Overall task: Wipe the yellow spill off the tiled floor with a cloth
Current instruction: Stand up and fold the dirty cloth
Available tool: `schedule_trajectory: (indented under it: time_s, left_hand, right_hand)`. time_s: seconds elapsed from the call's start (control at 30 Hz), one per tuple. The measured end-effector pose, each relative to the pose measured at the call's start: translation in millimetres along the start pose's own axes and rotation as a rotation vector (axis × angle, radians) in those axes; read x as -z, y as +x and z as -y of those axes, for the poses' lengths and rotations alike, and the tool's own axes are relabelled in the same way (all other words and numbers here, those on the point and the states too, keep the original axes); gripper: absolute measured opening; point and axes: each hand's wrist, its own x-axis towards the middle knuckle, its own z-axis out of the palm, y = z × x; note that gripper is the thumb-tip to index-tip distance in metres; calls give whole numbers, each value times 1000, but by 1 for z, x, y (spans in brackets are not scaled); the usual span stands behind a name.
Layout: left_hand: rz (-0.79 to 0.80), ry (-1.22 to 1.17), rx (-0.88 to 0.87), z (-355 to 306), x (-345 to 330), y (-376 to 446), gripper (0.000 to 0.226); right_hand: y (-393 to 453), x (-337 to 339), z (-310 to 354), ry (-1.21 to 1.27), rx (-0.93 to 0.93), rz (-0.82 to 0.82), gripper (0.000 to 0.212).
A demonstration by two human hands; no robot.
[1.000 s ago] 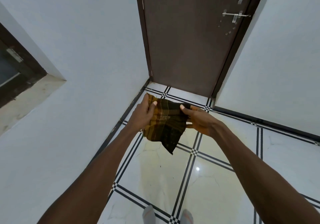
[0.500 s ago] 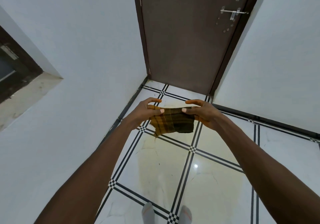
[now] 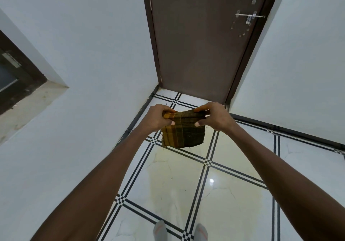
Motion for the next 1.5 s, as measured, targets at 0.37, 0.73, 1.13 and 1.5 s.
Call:
schedule_trajectory:
  time_s: [0.37,0.73,1.13,1.5]
  left_hand:
    - [-44,68,-42,1,-3,1,34]
    - [-101,-98,-7,-1,8,1,30]
    - [-109,-565,65,-17,-2,-7,37]
    - [-78,-246,77,-7,-14,-19,42]
  right_hand:
    - [0,-4,-7,-216,128,-128,29]
    - [-5,18,-1,-84,79,-80,23]
    - [-17,-12,-17,916,-183,6,31]
    - [-25,-19,-25,582,-192,88,37]
